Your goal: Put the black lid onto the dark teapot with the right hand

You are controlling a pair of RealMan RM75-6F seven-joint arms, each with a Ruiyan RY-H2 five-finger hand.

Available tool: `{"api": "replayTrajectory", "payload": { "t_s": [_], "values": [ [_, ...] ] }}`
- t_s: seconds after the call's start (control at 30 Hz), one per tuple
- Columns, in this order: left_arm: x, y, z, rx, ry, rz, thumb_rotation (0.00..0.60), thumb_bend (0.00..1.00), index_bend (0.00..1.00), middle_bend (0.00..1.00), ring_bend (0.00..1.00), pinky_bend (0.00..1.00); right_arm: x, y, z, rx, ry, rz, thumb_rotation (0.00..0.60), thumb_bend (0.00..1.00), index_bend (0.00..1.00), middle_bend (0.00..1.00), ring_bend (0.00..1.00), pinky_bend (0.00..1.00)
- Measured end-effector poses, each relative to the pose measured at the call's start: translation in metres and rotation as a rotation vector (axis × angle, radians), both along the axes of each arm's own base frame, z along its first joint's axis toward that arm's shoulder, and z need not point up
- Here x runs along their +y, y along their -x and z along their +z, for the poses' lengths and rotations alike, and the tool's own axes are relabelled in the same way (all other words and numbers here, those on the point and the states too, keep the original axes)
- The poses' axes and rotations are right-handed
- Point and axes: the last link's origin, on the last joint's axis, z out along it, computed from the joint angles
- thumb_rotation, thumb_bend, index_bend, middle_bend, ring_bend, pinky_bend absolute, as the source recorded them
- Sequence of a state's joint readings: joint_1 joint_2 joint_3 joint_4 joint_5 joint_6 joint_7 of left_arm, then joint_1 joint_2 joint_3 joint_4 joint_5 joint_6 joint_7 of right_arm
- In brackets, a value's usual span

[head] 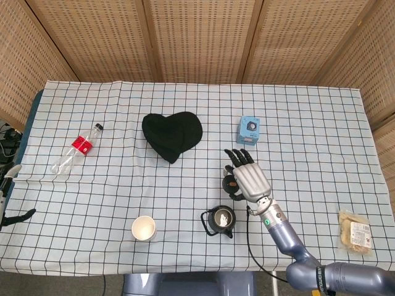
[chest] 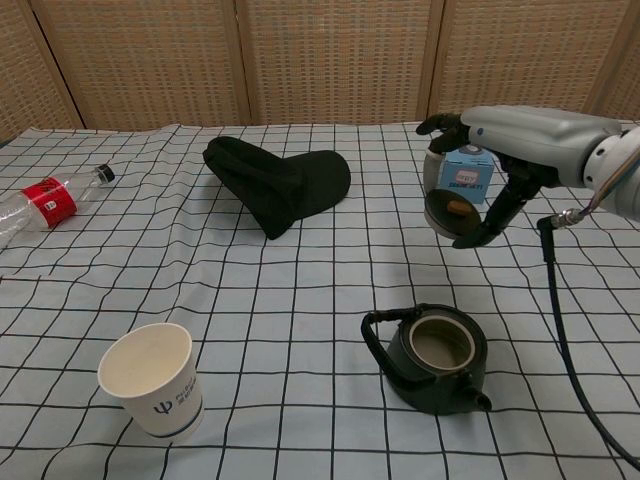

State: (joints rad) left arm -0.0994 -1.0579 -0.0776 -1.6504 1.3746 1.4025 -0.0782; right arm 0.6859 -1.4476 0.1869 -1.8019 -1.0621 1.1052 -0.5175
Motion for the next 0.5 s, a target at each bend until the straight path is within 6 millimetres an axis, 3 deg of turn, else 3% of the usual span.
{"api": "replayTrajectory", "payload": {
  "t_s": [0.17,0.5],
  "values": [
    [-0.001,0.001,0.001,-0.008,0.003,-0.001,0.600,0.02,0.00,0.00,0.00,0.00,0.024,-0.016,-0.008,-0.001,-0.038,0.043,0.600,0.37,0.52,0.12,0.00,0.00],
    [0.001,0.001,-0.001,-0.002,0.008,0.003,0.600,0.02,0.00,0.00,0.00,0.00,0.054,-0.016,-0.024,0.022,-0.108,0.080,0.600,0.37,0.52,0.12,0.00,0.00]
  ]
}}
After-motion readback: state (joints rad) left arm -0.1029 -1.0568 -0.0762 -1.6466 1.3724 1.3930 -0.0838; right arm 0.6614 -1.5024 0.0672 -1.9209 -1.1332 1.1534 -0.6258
